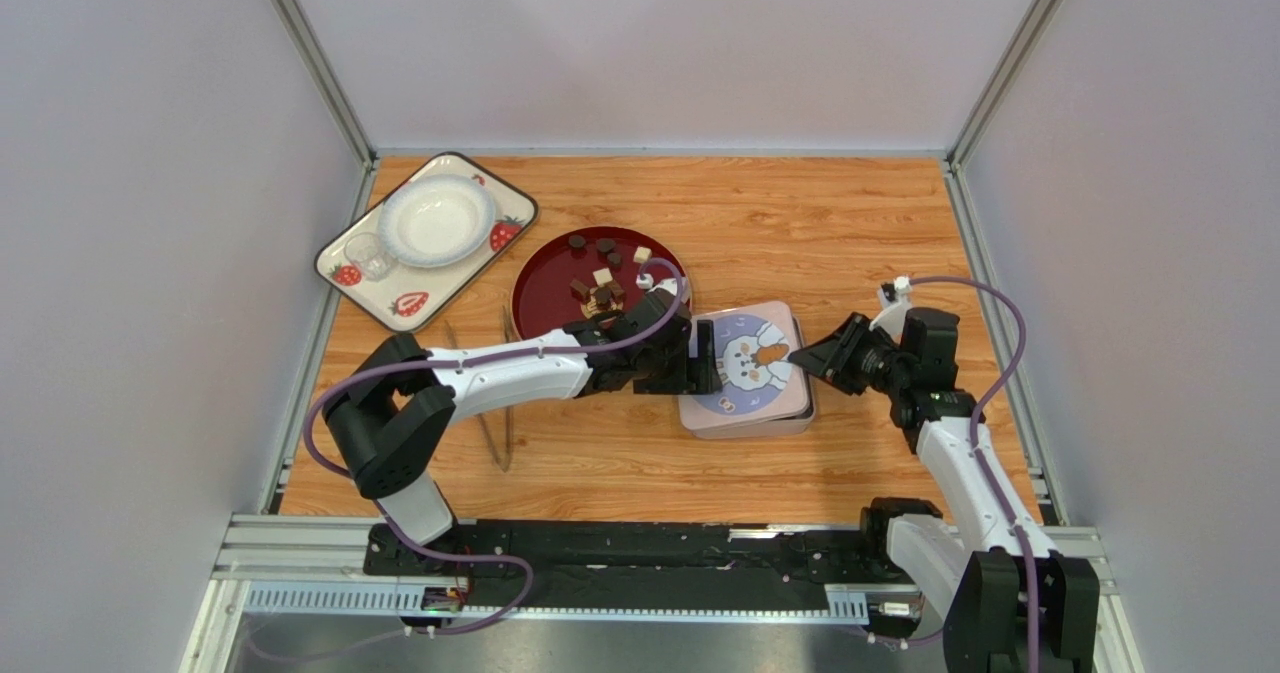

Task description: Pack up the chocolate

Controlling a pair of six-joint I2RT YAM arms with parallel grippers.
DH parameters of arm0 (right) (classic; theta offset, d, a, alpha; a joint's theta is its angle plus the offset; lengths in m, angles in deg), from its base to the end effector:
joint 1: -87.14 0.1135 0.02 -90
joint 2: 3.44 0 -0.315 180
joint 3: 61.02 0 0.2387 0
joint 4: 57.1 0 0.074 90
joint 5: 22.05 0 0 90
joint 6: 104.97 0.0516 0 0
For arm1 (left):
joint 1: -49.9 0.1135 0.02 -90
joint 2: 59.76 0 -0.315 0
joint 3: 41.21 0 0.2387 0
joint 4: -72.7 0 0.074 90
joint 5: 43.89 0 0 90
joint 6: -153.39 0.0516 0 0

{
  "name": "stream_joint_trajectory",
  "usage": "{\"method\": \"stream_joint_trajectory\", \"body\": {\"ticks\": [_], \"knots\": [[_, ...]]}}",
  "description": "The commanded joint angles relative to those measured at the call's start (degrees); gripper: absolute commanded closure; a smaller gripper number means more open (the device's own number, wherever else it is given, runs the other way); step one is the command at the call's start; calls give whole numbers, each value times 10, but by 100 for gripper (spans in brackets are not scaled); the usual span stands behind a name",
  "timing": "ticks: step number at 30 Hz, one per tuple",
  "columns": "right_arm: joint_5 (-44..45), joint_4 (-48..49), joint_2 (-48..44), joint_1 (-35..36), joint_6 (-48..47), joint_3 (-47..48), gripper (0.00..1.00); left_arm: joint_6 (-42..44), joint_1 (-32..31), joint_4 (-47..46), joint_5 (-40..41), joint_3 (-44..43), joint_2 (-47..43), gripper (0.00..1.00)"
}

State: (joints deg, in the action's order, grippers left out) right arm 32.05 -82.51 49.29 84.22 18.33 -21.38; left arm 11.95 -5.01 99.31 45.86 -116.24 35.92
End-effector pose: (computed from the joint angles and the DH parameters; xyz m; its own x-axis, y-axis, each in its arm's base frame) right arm 0.1537 0.0225 0.2380 -0.7486 0.4835 -0.4537 -0.0072 0.6783 0.7348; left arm 0.2066 -0.2945 0.2505 -0.9043 -0.0730 -0.4205 0.1810 0.8267 -0.5327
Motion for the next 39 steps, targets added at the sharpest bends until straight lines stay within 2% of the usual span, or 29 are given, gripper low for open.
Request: {"method": "stream_joint_trajectory", "body": {"ticks": [1,11,21,30,32,34,39], "knots": [[27,2,-9,4,-2,8,77,19,0,-17,-20,-30,-6,14],[77,-37,-35,4,-23,18,69,42,0,-19,-43,-38,-15,14],[106,-58,-34,4,-35,23,53,47,-8,-12,-51,-48,3,14],[105,-58,-11,4,-43,22,53,40,-18,-21,-29,-24,-15,15],[113,-60,-6,4,-43,19,56,38,-20,-26,-20,-19,-26,14],[135,-64,-3,4,-38,12,61,34,-20,-30,-16,-9,-33,15],[188,-72,10,4,-29,-1,63,28,-20,-41,2,11,-58,15]]}}
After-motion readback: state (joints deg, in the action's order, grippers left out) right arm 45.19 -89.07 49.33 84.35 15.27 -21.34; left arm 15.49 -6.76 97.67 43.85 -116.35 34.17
